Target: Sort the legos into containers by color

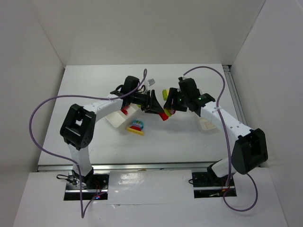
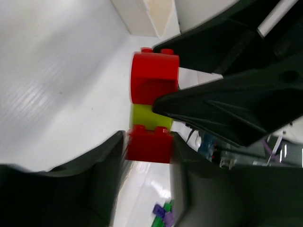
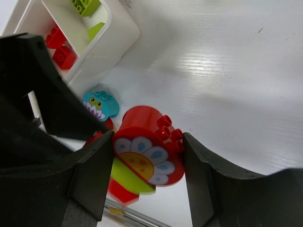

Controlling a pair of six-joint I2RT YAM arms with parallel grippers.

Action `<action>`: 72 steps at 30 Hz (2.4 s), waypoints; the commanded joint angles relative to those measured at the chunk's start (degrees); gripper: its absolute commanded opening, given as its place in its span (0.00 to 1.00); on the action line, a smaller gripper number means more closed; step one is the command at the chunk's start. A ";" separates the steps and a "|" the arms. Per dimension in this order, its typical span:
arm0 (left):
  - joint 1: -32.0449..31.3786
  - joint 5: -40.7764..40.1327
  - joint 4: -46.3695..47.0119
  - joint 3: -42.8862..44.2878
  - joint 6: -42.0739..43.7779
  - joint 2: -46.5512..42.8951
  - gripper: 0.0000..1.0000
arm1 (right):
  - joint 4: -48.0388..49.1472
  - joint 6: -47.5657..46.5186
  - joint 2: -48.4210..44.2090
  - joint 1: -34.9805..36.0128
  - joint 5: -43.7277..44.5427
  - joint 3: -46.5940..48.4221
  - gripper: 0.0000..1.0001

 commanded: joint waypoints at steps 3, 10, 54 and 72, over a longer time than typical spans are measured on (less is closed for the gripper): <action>0.02 2.65 2.64 2.77 -0.68 2.13 0.30 | 1.84 -0.14 -0.15 -0.82 -1.13 0.34 0.31; 0.02 1.78 -5.00 3.91 3.79 1.62 0.00 | -0.71 3.90 -1.29 -4.50 3.08 0.86 0.28; 14.00 -39.82 -37.54 17.80 17.76 -5.59 0.94 | -2.38 2.15 -0.94 -6.71 4.76 0.42 0.28; -1.21 -6.74 2.97 -2.32 -2.17 -9.29 0.92 | 1.31 2.67 -0.94 -4.60 -0.25 1.48 0.28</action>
